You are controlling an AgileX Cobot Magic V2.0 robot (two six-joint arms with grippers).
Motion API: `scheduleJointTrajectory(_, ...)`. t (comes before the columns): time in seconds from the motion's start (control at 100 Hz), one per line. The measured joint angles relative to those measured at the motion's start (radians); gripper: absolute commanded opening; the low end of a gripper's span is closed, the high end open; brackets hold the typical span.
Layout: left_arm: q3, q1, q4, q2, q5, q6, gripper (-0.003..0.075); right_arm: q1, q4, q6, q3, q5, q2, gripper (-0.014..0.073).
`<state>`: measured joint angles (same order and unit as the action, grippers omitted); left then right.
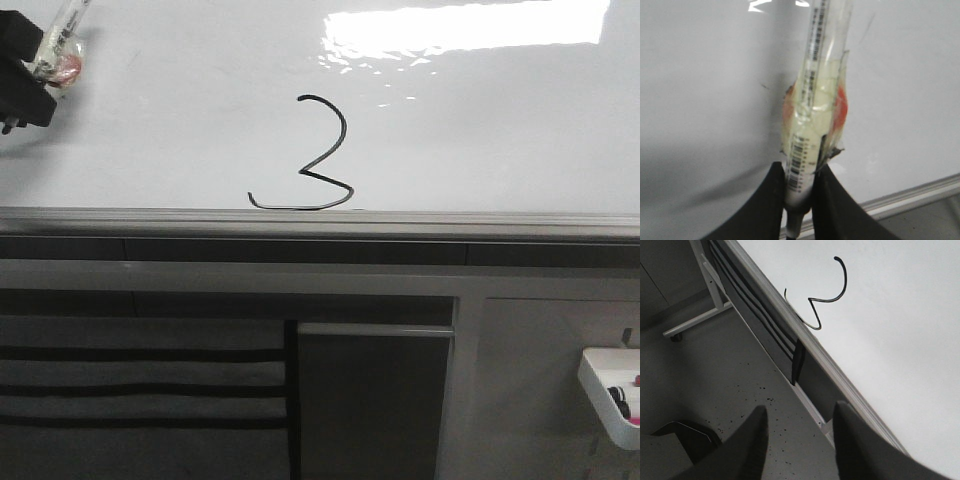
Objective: Write number 3 on whiteboard
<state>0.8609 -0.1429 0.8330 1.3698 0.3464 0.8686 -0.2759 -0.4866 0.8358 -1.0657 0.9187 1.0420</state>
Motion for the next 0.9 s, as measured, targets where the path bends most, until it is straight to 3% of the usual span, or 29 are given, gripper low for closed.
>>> scheduleJointTrajectory(0.67, -0.001, 0.000, 0.019, 0.070, -0.029, -0.002, -0.0013, 0.000, 0.000, 0.000, 0.000, 0.000, 0.000, 0.0267)
scheduleJointTrajectory(0.77, -0.001, 0.000, 0.019, 0.070, -0.029, -0.002, 0.0034, 0.000, 0.000, 0.000, 0.000, 0.000, 0.000, 0.0267)
scheduleJointTrajectory(0.9, -0.001, 0.000, 0.019, 0.070, -0.029, -0.002, 0.0168, 0.000, 0.000, 0.000, 0.000, 0.000, 0.000, 0.0267)
